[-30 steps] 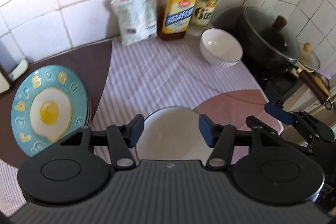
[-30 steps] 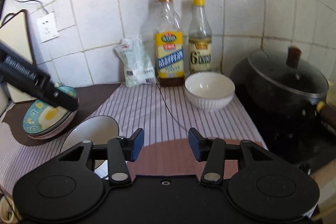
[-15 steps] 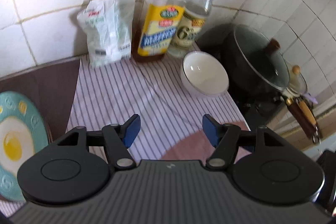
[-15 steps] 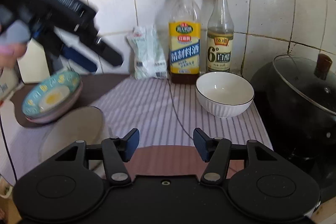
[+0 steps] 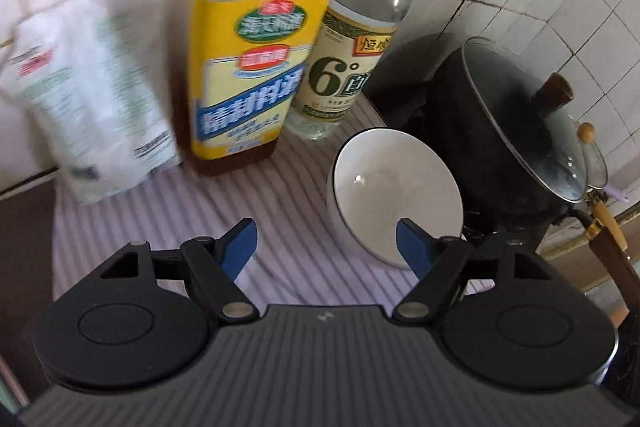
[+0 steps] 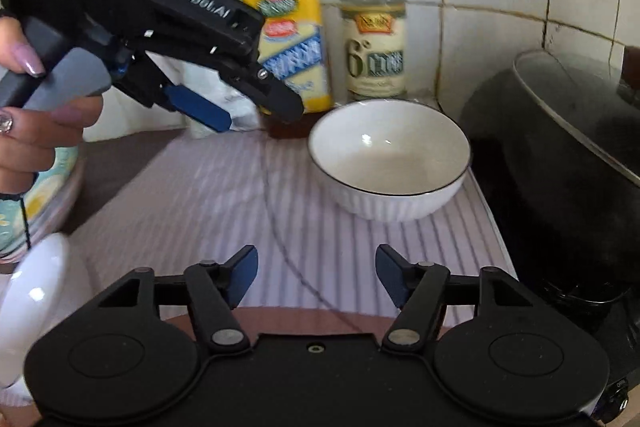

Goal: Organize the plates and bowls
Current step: 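Move the left gripper to the third white bowl and grasp its rim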

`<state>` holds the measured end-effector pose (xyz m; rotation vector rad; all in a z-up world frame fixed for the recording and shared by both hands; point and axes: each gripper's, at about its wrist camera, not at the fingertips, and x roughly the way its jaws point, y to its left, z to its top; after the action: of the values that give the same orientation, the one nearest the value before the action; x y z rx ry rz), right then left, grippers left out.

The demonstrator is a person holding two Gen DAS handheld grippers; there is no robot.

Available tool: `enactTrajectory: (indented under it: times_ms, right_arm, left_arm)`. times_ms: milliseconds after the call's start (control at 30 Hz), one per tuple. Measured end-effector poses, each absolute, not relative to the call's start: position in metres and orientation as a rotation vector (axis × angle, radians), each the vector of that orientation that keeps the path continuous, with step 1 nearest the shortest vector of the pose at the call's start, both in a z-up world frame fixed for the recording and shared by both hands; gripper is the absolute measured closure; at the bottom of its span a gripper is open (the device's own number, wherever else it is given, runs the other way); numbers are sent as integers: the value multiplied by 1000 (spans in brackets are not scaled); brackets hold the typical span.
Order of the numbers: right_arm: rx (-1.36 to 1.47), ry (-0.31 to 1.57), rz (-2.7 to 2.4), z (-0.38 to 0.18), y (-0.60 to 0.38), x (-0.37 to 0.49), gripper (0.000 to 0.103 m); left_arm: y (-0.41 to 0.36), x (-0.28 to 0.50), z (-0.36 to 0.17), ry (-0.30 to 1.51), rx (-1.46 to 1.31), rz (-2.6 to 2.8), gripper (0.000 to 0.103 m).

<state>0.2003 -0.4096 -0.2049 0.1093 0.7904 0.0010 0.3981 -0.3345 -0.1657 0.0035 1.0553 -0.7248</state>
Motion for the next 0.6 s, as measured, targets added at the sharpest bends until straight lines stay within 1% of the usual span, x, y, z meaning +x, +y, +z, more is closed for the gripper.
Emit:
enactTrajectory:
  times_ms: [33,67,100,133,167,200,233,300,400,533,567,600]
  right_arm:
    - [107,795,-8,-207,-412,204,31]
    - [103,793,-21,-209,-413,208,28]
    - [100,791,-31,-211,-414,211,27]
    - [100,791,-37,-213,-415,214,23]
    - [101,792,-42,-215,-417,217,17]
    - [108,786,-49,-217,-418,220,15]
    - [116,778,-59,-218,-420,222,15]
    - [127,772,-86,-220,-422,225,15]
    - [130,759,-107,-221,-426,230,13]
    - [137,771,-120,-228,-434,245,13]
    - [135,768,-128,-229,-436,248,13]
    - [129,758,-137,-231,-437,251,13]
  left_arm:
    - [-342,401,-170,1067,18,-724,27]
    - [-348,403,-174,1073,27,-728,27]
    - [-354,406,-178,1079,35,-731,29]
    - [-358,408,-182,1086,39,-724,31]
    - [-361,410,-185,1087,43,-716,35]
    - [-363,412,-187,1084,44,-708,48]
    - [-365,413,-189,1086,48,-702,54]
    - [-366,416,-193,1093,49,-693,70]
    - [-364,421,-197,1115,7,-710,82]
    - [-360,432,-207,1166,-78,-695,82]
    - [-360,433,-209,1172,-93,-691,87]
    - [-359,434,-210,1179,-108,-696,94]
